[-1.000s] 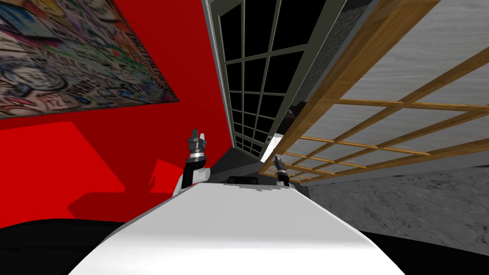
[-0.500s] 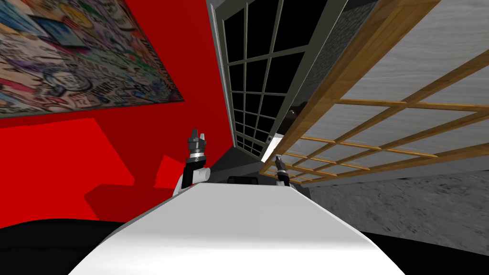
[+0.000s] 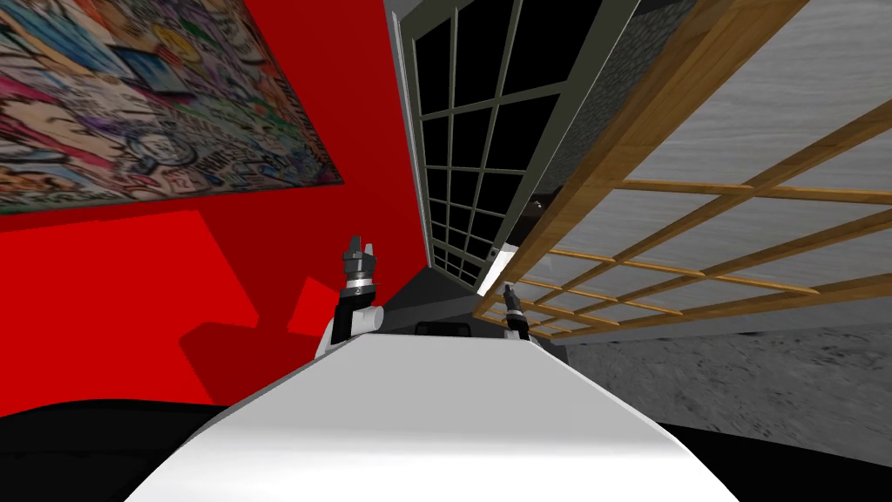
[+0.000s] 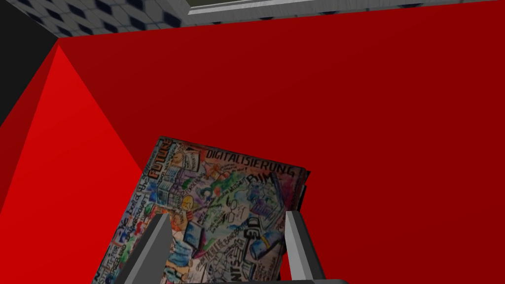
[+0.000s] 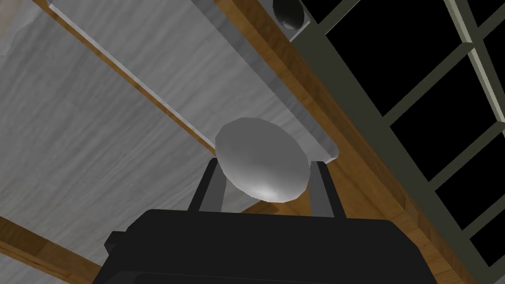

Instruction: Pull the door open

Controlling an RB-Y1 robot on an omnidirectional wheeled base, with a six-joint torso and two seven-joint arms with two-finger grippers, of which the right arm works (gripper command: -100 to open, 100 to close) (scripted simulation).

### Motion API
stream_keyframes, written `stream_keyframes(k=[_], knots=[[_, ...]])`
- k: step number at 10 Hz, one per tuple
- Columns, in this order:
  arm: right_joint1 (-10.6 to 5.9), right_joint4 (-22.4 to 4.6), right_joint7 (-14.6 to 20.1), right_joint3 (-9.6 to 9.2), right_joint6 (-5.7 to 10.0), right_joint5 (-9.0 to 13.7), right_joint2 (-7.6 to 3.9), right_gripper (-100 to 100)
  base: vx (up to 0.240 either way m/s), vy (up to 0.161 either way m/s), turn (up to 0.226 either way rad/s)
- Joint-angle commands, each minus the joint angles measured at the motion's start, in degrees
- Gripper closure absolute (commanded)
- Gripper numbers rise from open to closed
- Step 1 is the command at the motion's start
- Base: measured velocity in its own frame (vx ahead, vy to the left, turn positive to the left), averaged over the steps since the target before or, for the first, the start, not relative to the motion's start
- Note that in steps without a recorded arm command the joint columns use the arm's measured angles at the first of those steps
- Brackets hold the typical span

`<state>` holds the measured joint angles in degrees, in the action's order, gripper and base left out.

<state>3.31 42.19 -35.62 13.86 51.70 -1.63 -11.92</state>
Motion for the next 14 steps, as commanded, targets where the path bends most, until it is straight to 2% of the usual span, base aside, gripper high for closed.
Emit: stream_keyframes(k=[1,3,4,5,6,8,9,10,11,13,14], knots=[[-0.03,0.3,1.8,-0.52,0.14,0.5,0.22,100,-0.031,-0.012,0.041],[0.08,0.5,5.4,-1.4,0.19,2.5,-0.06,100,-0.036,-0.014,0.068],[0.08,0.5,6.2,-1.4,0.19,2.5,-0.06,100,-0.031,-0.018,0.036],[0.13,0.6,8.2,-1.85,0.21,3.5,-0.2,100,-0.03,-0.014,0.049],[0.13,0.6,8.5,-1.85,0.21,3.5,-0.2,100,-0.025,-0.01,0.043],[0.23,0.7,12.1,-2.73,0.25,5.5,-0.48,100,-0.033,-0.017,0.068],[0.23,0.7,13.0,-2.73,0.25,5.5,-0.48,100,-0.032,-0.013,0.033],[0.28,0.8,15.0,-3.2,0.27,6.6,-0.63,100,-0.032,-0.01,0.063],[0.28,0.8,15.3,-3.2,0.27,6.6,-0.63,100,-0.03,-0.011,0.039],[0.39,0.9,19.0,-4.13,0.31,8.7,-0.92,100,-0.036,-0.017,0.071],[0.39,0.9,20.0,-4.13,0.31,8.7,-0.92,100,-0.034,-0.018,0.033]])
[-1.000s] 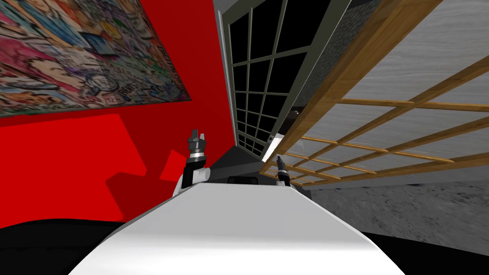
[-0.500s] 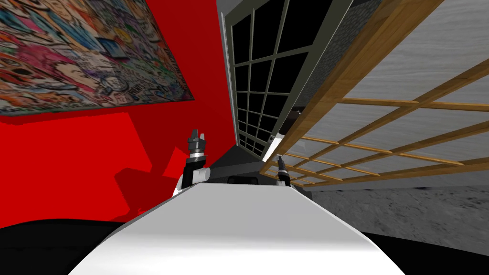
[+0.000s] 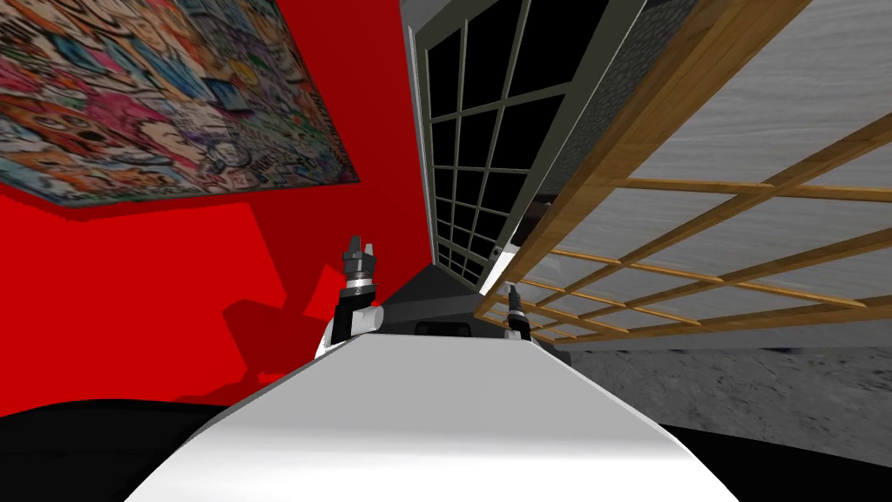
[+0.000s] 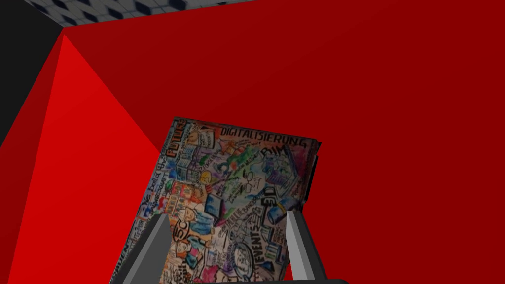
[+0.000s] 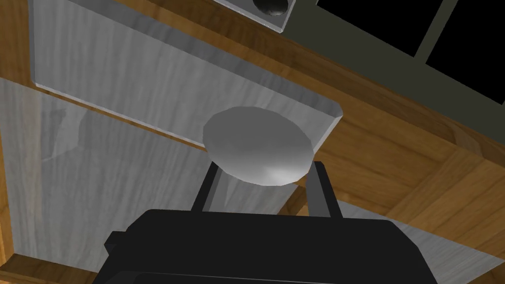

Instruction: Pull the door open

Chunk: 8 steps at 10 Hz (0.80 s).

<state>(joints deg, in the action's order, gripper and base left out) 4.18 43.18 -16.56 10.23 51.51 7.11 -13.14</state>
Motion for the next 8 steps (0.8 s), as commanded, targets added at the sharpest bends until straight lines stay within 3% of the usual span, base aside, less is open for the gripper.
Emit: stream_keyframes(k=[1,8], knots=[[-0.43,0.0,2.9,-0.98,0.51,1.1,0.15,100,-0.034,-0.013,0.059],[-0.21,0.3,12.5,-2.89,0.57,5.4,-0.44,100,-0.031,-0.012,0.051]])
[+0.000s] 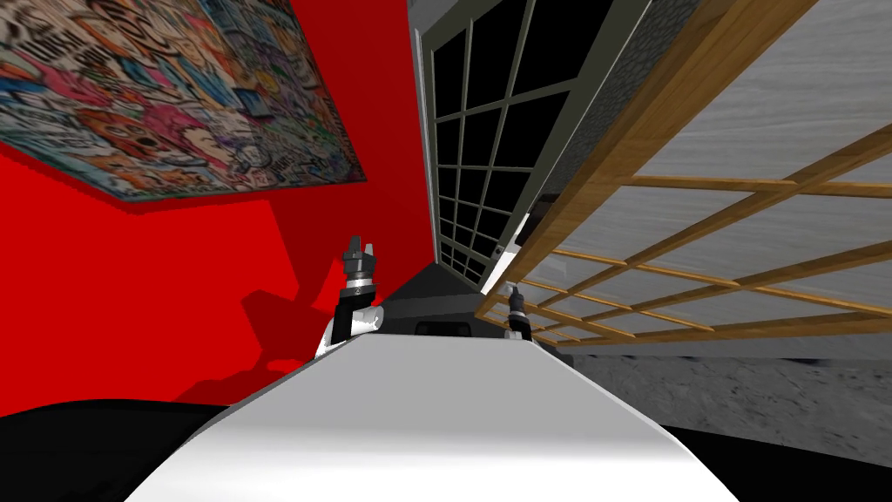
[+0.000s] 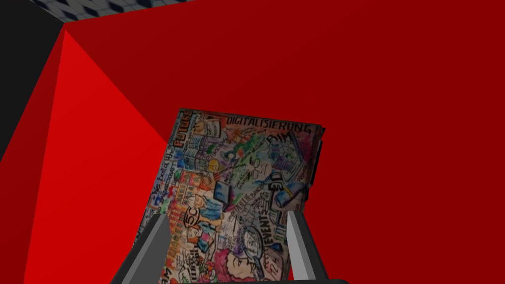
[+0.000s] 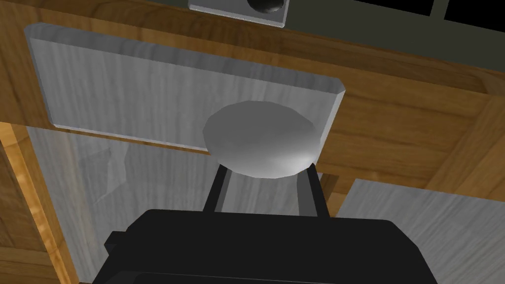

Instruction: Pull the door open

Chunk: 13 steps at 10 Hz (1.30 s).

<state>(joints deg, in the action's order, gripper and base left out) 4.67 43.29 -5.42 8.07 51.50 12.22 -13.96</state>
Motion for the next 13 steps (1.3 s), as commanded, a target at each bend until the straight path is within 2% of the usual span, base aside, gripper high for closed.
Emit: stream_keyframes(k=[1,2,3,4,6,9,10,11,13], knots=[[-0.64,0.3,2.9,-1.21,0.6,1.4,0.23,100,-0.055,-0.015,0.081],[-0.64,0.3,3.9,-1.21,0.6,1.4,0.23,100,-0.035,-0.016,0.053],[-0.58,0.3,5.9,-1.7,0.61,2.5,0.08,100,-0.028,-0.015,0.047],[-0.58,0.3,6.3,-1.7,0.61,2.5,0.08,100,-0.022,-0.012,0.026],[-0.47,0.5,10.1,-2.67,0.64,4.7,-0.22,100,-0.04,-0.014,0.069],[-0.42,0.6,13.5,-3.15,0.65,5.8,-0.36,100,-0.032,-0.008,0.049],[-0.36,0.6,15.8,-3.64,0.65,6.9,-0.51,100,-0.032,-0.007,0.05],[-0.36,-0.3,15.8,-3.64,0.65,6.9,-0.51,100,-0.022,-0.009,0.042],[-0.36,0.6,15.8,-3.64,0.65,6.9,-0.51,100,-0.006,-0.002,-0.005]])
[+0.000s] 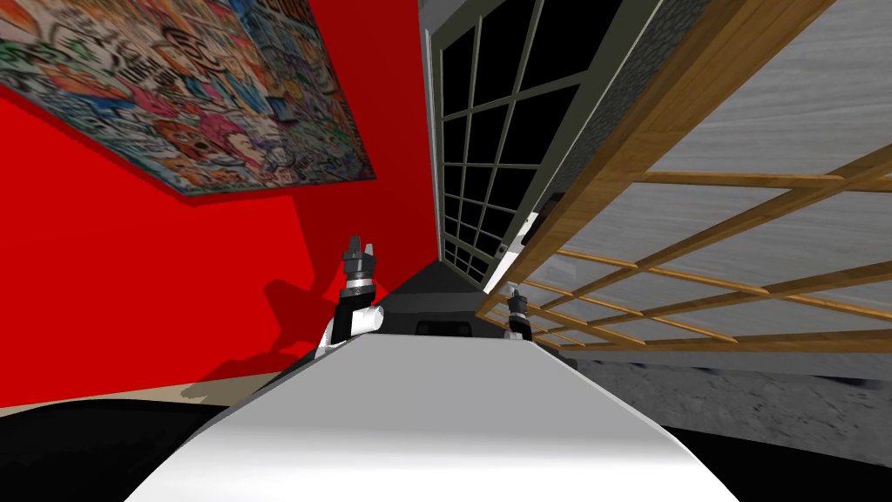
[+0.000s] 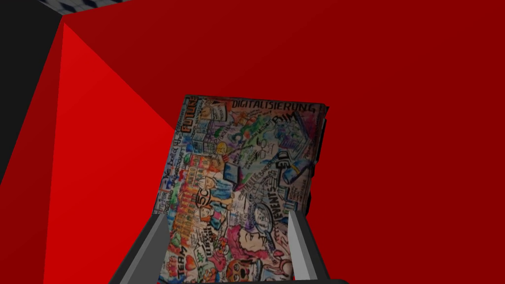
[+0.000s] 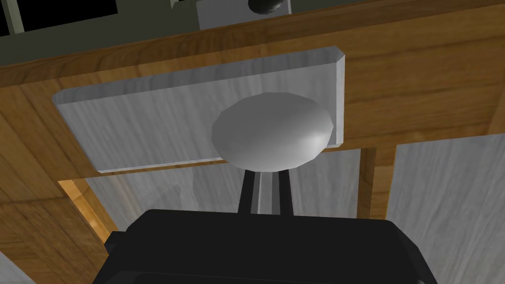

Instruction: Pull the door open

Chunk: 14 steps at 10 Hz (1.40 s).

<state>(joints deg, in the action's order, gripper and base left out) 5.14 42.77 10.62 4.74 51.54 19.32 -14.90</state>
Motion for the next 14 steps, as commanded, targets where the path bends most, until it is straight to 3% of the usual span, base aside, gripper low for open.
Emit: stream_keyframes(k=[1,2,14], knots=[[-0.78,1.2,2.2,-0.79,0.61,0.9,0.28,100,-0.022,-0.002,0.044],[-0.04,0.3,3.3,-0.65,-0.09,1.6,0.13,-100,-0.04,-0.021,0.023],[-0.4,2.1,21.0,-4.25,-0.4,9.5,1.65,-100,-0.055,-0.012,0.027]])
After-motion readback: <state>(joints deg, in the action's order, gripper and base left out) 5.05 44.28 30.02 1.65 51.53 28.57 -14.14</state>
